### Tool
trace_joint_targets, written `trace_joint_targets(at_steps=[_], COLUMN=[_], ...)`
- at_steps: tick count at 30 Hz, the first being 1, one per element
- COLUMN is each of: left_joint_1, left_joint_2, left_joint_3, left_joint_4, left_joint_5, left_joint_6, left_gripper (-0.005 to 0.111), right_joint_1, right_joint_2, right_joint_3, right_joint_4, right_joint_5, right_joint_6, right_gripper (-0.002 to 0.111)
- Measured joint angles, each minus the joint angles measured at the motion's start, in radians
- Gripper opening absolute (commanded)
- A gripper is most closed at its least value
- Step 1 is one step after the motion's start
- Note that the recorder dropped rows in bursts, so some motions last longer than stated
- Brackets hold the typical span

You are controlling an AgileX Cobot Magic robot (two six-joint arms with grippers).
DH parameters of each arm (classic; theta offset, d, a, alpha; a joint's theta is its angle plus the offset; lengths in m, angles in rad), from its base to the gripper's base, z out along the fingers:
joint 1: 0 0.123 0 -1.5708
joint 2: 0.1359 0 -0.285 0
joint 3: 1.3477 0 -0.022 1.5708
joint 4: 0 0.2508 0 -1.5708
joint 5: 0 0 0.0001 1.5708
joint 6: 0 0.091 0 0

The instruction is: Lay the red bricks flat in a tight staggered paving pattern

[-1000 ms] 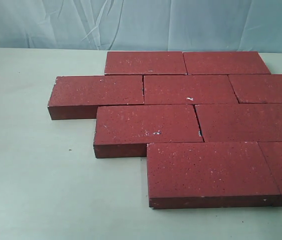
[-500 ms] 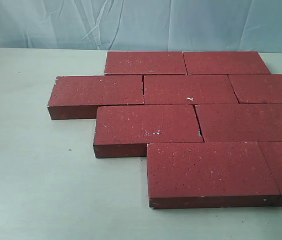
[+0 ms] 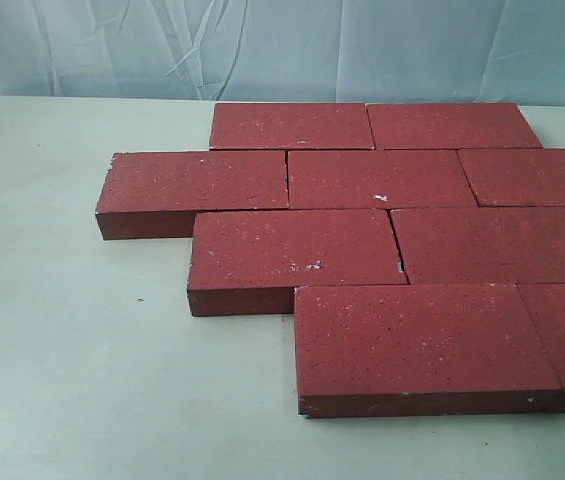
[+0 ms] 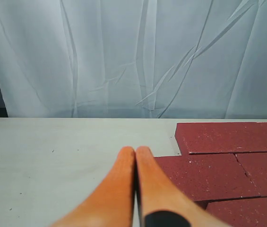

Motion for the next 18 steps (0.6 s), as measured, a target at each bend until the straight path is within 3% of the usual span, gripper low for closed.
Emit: trace_joint_targets(at_steps=[9,18], left_joint_1=[0.0,0.0], left_joint_2=[-0.041,-0.246], left_joint_3=[0.025,0.276], left_joint_4=[0.028,0.122], left_joint_5=[-0.002,-0.006], left_joint_6=[0.0,0.0], left_gripper=[0.0,0.0], right_joint_1=[0.0,0.0], right_joint_2=[0.0,0.0], right_joint_3=[0.0,0.0], right_joint_4=[0.0,0.0], right_joint_5=[0.0,0.0], right_joint_6=[0.0,0.0], right_gripper=[-0.001,-0.001])
